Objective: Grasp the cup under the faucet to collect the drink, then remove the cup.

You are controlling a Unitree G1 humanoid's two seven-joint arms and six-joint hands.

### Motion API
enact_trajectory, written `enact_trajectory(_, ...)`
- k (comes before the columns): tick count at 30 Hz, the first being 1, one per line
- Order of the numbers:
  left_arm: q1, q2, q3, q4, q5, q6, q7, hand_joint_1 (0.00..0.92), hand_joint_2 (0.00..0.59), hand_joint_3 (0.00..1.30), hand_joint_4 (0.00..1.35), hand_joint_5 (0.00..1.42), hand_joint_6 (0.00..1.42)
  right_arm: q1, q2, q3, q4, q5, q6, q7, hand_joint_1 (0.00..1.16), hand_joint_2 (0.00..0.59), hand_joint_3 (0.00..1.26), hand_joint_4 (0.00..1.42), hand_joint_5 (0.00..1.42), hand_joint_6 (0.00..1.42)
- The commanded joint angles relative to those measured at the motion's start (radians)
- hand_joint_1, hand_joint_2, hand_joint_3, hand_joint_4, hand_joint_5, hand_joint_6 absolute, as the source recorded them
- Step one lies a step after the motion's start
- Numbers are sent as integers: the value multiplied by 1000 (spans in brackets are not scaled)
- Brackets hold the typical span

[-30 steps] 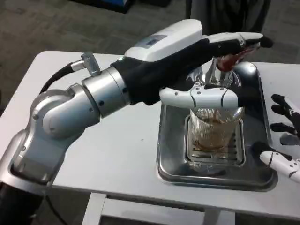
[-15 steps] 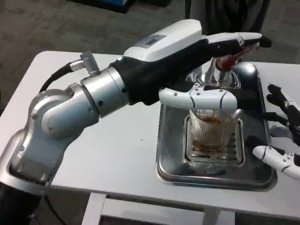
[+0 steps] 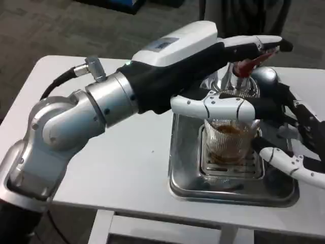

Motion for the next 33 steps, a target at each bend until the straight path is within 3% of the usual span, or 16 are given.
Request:
enact_trajectory(1,41,27,-25,10,24,23,-53,58,104,163,107,238,196,-27,17,23,29,-1,-8,-14,572,242,35,54,159,249)
enact_trajectory(10,45,29,-26,1,20,32,-54,61,92,163,97,231,196,-75,38,48,67,1,-2,-29,562,237,44,54,171,263)
enact_trajectory(33,56,36,-26,-28,26,55,-54,71,87,163,96,227,196,-117,68,62,106,15,-6,-29,549,253,65,71,194,282)
